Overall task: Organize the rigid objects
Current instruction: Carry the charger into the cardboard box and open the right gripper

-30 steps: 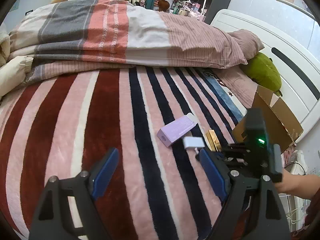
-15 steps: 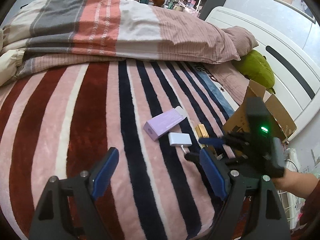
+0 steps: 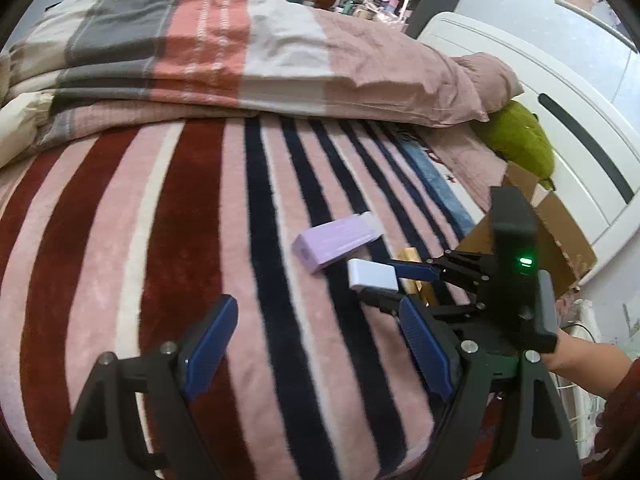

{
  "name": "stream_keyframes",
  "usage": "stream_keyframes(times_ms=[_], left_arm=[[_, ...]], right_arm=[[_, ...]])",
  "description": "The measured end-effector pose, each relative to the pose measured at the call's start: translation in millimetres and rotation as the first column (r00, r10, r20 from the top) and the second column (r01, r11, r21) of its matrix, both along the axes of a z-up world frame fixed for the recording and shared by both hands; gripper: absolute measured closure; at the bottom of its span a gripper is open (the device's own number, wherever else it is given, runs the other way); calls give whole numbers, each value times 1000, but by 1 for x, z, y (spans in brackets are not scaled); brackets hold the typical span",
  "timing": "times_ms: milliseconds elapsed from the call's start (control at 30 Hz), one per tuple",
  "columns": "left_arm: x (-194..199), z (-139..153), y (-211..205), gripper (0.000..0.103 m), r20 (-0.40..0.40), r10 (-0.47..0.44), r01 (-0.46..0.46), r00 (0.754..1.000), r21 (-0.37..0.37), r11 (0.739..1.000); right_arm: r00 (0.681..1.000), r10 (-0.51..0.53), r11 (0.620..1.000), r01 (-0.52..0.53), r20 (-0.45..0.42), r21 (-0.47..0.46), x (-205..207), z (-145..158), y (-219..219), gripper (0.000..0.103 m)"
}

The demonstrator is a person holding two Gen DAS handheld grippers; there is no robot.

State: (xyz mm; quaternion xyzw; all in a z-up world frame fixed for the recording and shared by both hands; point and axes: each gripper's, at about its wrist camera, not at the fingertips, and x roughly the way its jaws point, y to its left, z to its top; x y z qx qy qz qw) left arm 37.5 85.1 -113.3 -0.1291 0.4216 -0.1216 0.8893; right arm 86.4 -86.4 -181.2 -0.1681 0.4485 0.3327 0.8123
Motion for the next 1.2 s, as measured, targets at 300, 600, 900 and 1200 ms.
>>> stream_keyframes(times_ms=[300,600,900,1200], left_arm=[[15,64,-35,44,95,-165,176,982,-123,977],[48,132,-109,69,175,-307,323,935,-70,944],[95,122,-225,70,97,-469,475,878,-51,878],[126,78,-278,69,-75,-521,521,850,-18,853]], right_arm=[[978,142,977,-163,151,137,-54,112,3,63],[947,87,980,-137,309,145,-60,191,-46,63],[960,-90,990,58,267,125,-30,196,-149,63],[982,-162,987,163,93,4,2,150,-195,63]])
